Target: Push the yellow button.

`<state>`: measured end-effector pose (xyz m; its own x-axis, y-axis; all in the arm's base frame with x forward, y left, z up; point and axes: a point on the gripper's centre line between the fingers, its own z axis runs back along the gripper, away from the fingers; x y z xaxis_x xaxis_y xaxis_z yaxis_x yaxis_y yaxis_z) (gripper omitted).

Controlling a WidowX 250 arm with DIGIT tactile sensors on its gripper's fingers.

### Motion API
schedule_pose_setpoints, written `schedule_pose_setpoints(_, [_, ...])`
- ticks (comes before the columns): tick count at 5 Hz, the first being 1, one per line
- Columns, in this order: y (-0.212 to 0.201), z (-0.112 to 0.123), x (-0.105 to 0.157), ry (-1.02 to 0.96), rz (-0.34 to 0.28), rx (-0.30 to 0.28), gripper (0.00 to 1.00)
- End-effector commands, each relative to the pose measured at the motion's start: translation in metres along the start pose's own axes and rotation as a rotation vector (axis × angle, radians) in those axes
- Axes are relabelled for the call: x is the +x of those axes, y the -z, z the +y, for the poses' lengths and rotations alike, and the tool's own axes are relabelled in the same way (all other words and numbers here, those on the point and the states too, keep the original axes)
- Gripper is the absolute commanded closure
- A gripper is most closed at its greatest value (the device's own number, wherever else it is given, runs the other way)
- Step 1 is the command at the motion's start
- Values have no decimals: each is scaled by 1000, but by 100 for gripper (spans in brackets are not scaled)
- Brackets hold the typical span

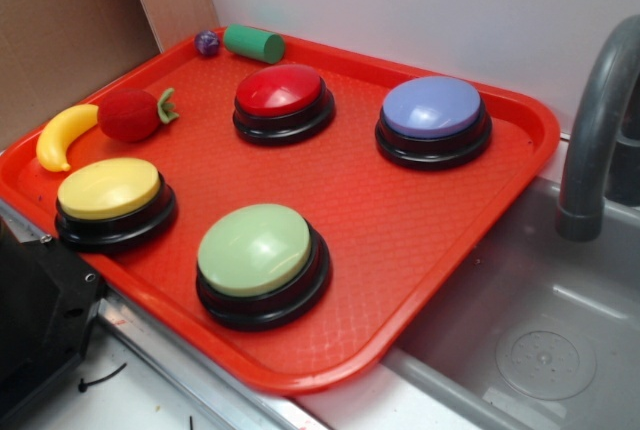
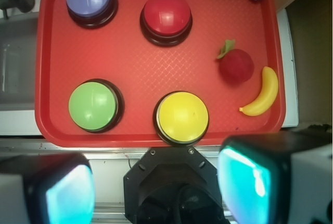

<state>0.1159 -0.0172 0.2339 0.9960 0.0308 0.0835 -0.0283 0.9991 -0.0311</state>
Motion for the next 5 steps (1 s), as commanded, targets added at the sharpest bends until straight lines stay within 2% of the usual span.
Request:
schedule_pose_setpoints(1, [0, 0, 0, 0, 0, 0, 0])
schedule_pose_setpoints(2, [45, 6, 20, 31, 37, -8, 0])
schedule_pose_setpoints(3, [89, 8, 29, 88, 85, -16, 0])
schedule_pose_setpoints(5, [139, 22, 24, 252, 128, -9, 0])
